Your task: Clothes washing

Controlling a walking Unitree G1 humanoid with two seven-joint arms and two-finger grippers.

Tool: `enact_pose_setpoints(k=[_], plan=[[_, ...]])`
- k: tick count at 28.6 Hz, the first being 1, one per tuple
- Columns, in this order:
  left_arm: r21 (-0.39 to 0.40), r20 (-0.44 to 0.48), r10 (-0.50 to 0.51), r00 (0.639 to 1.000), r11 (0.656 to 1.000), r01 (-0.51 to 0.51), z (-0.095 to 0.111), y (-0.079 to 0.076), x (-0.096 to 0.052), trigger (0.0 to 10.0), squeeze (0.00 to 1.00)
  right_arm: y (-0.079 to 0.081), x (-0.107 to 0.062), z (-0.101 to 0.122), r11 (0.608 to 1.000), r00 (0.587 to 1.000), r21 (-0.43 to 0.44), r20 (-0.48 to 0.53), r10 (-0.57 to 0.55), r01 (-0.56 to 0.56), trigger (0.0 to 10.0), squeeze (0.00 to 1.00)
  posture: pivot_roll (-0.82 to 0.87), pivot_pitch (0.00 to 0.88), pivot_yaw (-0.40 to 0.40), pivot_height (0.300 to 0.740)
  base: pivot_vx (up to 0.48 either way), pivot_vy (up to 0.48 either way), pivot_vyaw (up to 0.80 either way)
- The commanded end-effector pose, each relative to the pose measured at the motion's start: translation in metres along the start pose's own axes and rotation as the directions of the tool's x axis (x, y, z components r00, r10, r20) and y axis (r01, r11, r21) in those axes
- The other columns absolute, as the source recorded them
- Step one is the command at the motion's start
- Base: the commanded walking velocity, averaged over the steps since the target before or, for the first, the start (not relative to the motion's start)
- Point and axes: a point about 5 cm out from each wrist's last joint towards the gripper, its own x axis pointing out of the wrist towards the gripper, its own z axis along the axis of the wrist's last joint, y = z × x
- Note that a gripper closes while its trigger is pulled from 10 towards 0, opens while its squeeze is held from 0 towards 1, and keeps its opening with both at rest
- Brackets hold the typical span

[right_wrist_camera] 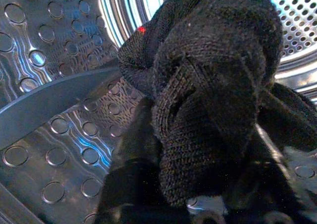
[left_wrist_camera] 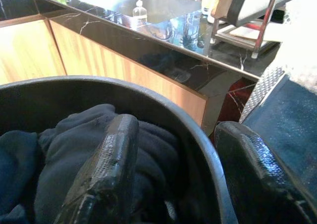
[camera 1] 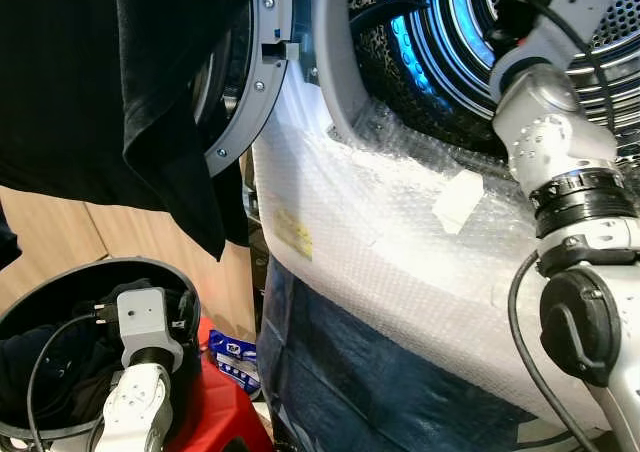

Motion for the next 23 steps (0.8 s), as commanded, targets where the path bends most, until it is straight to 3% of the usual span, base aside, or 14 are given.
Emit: enact_pose_setpoints(k=[1, 11, 12, 17, 18, 20, 21, 23], plan=[[0.008, -0.014, 0.01, 1.0, 1.0, -0.01, -0.002, 0.004, -0.002, 10.0, 0.0, 0.0, 0.001, 0.014, 1.0, 0.998, -0.004, 0.05, -0.029, 0.029, 10.0, 1.0, 0.02, 0.0, -0.05, 0.74, 0.0, 0.0, 0.0], [0.008, -0.022, -0.003, 1.0, 1.0, 0.003, -0.003, 0.003, -0.003, 10.0, 0.0, -0.017, 0.003, 0.025, 0.986, 0.981, -0.053, 0.12, -0.151, 0.158, 10.0, 1.0, 0.01, 0.0, -0.04, 0.74, 0.0, 0.0, 0.0], [0.006, -0.021, -0.004, 1.0, 1.0, 0.004, -0.003, 0.002, -0.003, 10.0, 0.0, -0.027, 0.001, 0.037, 0.966, 0.948, -0.047, 0.212, -0.238, 0.253, 10.0, 1.0, 0.01, 0.0, -0.04, 0.74, 0.0, 0.0, 0.0], [0.003, -0.022, -0.006, 1.0, 1.0, 0.006, -0.003, 0.002, -0.003, 10.0, 0.0, -0.033, -0.002, 0.05, 0.953, 0.911, -0.032, 0.303, -0.279, 0.302, 10.0, 1.0, 0.01, 0.0, -0.038, 0.74, 0.0, 0.0, 0.0], [0.002, -0.022, -0.006, 1.0, 1.0, 0.006, -0.003, 0.002, -0.003, 10.0, 0.0, -0.028, -0.001, 0.048, 0.96, 0.923, -0.072, 0.302, -0.238, 0.271, 10.0, 1.0, 0.01, 0.0, -0.037, 0.74, 0.0, 0.0, 0.0], [0.001, -0.031, -0.015, 0.999, 1.0, 0.015, -0.005, 0.002, -0.004, 10.0, 0.0, -0.01, 0.003, 0.016, 0.975, 0.983, -0.176, 0.142, -0.114, 0.138, 10.0, 1.0, 0.01, 0.0, -0.032, 0.74, 0.0, 0.0, 0.0], [0.001, -0.033, -0.018, 0.999, 1.0, 0.018, -0.005, 0.001, -0.004, 10.0, 0.0, -0.011, 0.003, 0.012, 0.974, 0.983, -0.168, 0.126, -0.13, 0.151, 10.0, 1.0, 0.01, 0.0, -0.032, 0.74, 0.0, 0.0, 0.0], [0.001, -0.035, -0.022, 0.999, 1.0, 0.023, -0.005, 0.001, -0.004, 10.0, 0.0, -0.032, 0.001, 0.025, 0.939, 0.928, -0.094, 0.215, -0.304, 0.33, 10.0, 1.0, 0.02, 0.0, -0.031, 0.74, 0.0, 0.0, 0.0]])
